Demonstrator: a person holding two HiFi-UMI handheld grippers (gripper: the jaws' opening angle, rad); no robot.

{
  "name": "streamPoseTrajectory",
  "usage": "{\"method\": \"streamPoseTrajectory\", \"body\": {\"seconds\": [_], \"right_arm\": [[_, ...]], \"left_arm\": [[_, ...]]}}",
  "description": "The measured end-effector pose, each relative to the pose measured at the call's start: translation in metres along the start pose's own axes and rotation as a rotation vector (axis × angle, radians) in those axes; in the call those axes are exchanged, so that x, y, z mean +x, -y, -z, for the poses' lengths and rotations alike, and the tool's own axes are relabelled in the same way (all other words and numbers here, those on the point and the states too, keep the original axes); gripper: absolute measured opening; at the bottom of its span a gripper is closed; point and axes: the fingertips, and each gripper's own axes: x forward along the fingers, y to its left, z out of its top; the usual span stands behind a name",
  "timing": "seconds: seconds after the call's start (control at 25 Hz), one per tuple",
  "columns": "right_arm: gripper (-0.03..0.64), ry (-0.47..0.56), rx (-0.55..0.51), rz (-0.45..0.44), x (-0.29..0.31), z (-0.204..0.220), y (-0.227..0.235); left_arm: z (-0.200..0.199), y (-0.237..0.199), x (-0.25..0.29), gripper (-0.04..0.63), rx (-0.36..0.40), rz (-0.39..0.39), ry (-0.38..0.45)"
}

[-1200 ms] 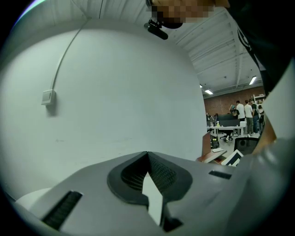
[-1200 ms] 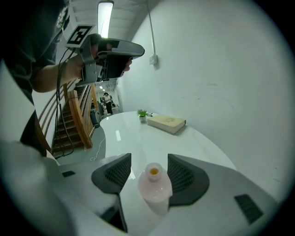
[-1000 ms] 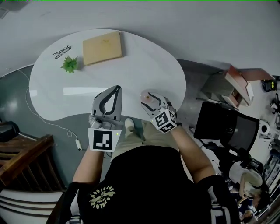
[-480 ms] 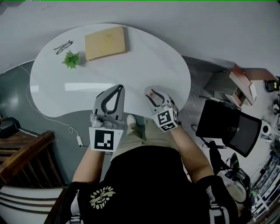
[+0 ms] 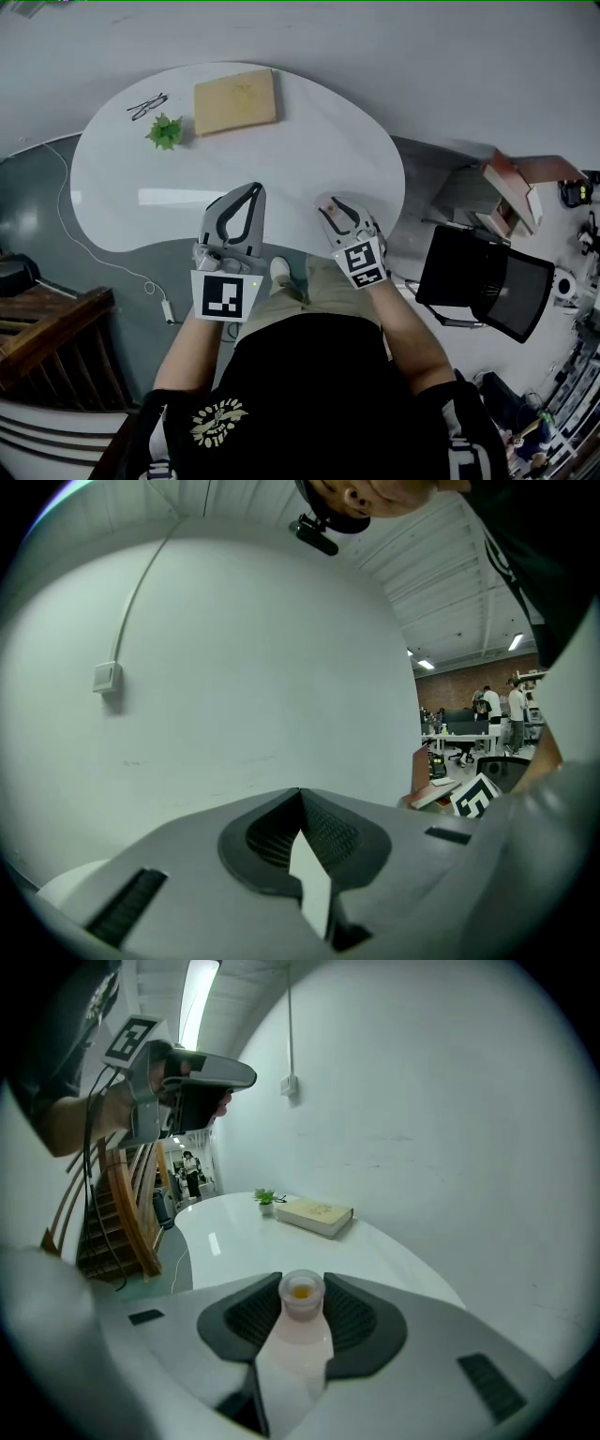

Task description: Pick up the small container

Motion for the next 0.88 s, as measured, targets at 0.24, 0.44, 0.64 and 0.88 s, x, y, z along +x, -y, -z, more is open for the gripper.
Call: {"method": "streamPoseTrajectory", "body": {"seconds": [0.24, 0.44, 0.64, 0.88], "right_arm": [[0.153, 0.016, -0.025, 0.004, -0.019, -0.029, -0.004], [0.155, 0.015, -0.030, 0.011, -0.031, -0.047, -0.009], [0.154, 0.002, -0.032, 0.021, -0.045, -0.068, -0.009], [0.155, 0.015, -0.037, 0.034, -0.067, -0.100, -0.013]], "left_arm": [[-0.014, -0.007, -0.013, 0.009, 0.012, -0.016, 0.025], [-0.023, -0.008, -0.024, 0.008, 0.013, -0.013, 0.046], [-0.033, -0.010, -0.030, 0.008, 0.024, -0.004, 0.056], [-0.046, -0.013, -0.043, 0.008, 0.041, -0.007, 0.078]]}}
